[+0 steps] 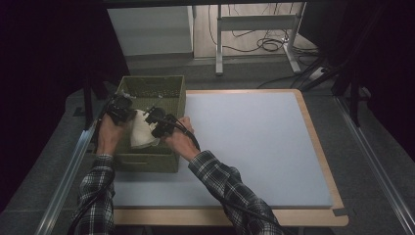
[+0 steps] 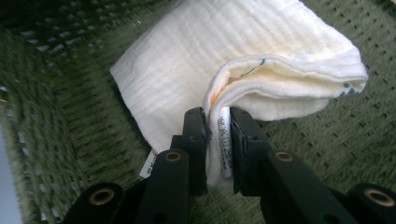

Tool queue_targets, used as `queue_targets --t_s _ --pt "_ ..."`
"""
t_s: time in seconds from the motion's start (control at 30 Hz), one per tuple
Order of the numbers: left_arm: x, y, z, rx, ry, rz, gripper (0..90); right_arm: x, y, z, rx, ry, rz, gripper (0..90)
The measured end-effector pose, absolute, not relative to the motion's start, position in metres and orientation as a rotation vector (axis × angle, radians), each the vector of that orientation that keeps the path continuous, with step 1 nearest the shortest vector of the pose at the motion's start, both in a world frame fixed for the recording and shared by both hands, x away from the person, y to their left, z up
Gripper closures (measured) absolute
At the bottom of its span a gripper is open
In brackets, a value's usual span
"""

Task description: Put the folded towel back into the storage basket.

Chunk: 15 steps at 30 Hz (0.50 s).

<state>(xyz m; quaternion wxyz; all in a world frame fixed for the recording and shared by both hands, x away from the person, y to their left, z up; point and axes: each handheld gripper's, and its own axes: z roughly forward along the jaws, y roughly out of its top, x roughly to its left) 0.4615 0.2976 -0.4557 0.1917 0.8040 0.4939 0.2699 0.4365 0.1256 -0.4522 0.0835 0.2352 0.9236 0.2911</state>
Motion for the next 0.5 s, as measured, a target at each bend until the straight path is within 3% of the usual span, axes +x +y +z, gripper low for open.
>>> queue_targets --t_s 0.03,0.13,0.33,0.5 --pt "0.462 0.298 -0.456 2.258 1.387 0.758 82.3 0.436 0.126 -0.452 0.702 2.757 0.869 76.2" --pt "0.470 0.289 -0.463 2.351 1.396 0.771 73.5 0.437 0.127 -0.451 0.718 2.751 0.864 62.8" --pt "0.466 0.291 -0.456 2.257 1.407 0.774 53.5 0.439 0.120 -0.442 0.723 2.696 0.922 56.1" --pt "0.463 0.291 -0.452 2.223 1.406 0.775 43.4 0.441 0.109 -0.436 0.742 2.672 0.963 50.4"
